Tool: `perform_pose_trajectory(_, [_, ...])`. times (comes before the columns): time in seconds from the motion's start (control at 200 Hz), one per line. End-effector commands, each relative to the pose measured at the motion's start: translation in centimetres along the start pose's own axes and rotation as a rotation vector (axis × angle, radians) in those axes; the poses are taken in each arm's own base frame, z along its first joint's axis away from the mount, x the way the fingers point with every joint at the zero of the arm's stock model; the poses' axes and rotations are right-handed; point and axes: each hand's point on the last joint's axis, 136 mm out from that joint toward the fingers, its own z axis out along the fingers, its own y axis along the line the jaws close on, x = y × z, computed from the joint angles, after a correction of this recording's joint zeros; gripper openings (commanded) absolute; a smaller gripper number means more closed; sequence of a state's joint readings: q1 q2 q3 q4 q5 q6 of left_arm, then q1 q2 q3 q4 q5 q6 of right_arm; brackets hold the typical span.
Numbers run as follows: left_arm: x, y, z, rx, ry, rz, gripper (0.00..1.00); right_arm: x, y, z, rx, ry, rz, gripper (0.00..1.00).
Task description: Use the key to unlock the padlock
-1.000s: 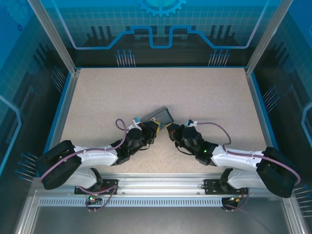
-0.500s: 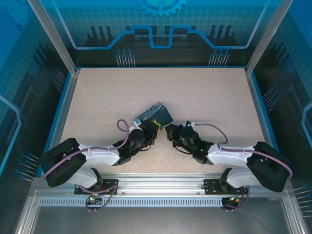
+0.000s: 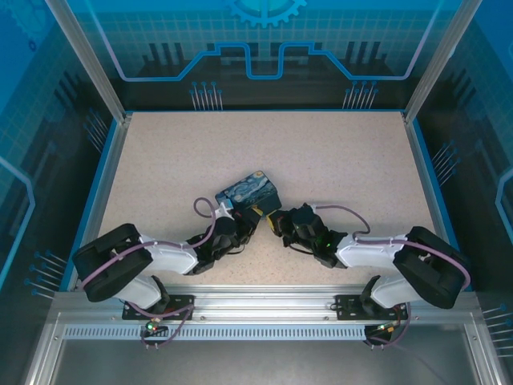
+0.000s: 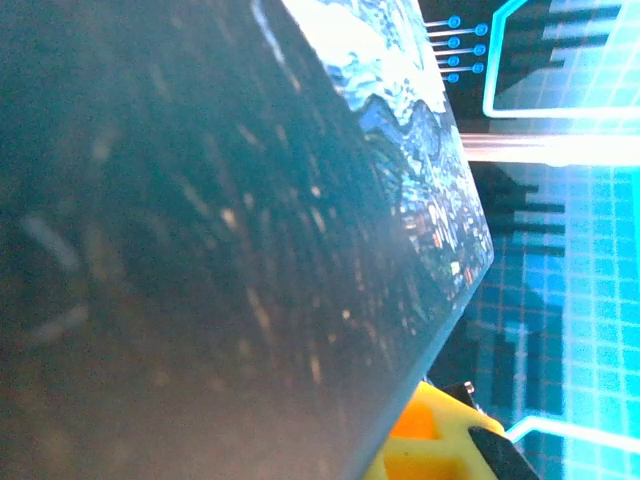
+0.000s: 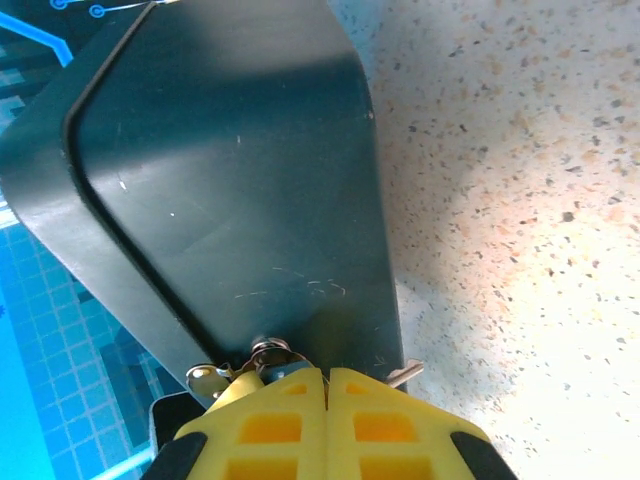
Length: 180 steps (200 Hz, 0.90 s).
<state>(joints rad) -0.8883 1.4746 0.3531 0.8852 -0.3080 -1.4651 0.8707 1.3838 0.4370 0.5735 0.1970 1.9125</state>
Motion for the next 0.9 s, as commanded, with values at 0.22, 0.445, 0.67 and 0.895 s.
perform_pose_trajectory(0.22, [5.4, 0.2, -0.5, 0.101, 0.297, 0.470, 0.00, -0.6, 0.7, 1.4, -0.038, -0.001, 0.163, 0.00])
perform_pose_trajectory(0.445, [6.4, 2.6, -0.9, 0.079, 0.412, 0.605, 0.00, -1.5, -0.1, 2.2, -0.024, -0.008, 0.240, 0.00])
perform_pose_trajectory(0.67, [6.4, 5.6, -0.6, 0.014, 0.486, 0.665, 0.00, -1.7, 0.1, 3.0, -0.006, 0.025, 0.242, 0.00])
perform_pose_trajectory(0.895, [5.1, 7.1, -0.3, -0.033, 0.469, 0.693, 0.00, -1.0, -0.6, 3.0, 0.046, 0.055, 0.216, 0.00])
